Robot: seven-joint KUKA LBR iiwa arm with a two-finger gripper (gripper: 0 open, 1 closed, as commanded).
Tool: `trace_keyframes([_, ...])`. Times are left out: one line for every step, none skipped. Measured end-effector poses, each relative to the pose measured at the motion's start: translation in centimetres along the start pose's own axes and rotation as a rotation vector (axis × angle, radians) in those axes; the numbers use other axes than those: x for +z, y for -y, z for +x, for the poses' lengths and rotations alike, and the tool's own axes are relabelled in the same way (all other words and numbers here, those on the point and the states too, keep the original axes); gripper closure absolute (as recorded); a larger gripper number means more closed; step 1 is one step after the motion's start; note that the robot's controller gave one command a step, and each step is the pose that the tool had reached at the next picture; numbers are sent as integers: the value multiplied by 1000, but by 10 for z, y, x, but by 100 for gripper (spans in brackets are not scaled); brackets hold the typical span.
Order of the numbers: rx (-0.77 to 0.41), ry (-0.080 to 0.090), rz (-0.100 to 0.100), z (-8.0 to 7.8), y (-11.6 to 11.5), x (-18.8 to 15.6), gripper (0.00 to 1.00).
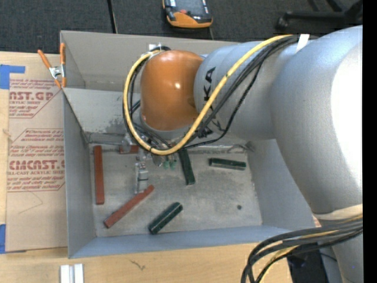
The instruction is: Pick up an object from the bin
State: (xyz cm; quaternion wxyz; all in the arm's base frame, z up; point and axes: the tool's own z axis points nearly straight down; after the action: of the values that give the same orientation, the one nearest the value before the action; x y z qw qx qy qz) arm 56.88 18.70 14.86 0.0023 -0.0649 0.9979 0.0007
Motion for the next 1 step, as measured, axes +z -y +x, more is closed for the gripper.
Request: trace_keyframes([-206,-7,0,42,4,18,0])
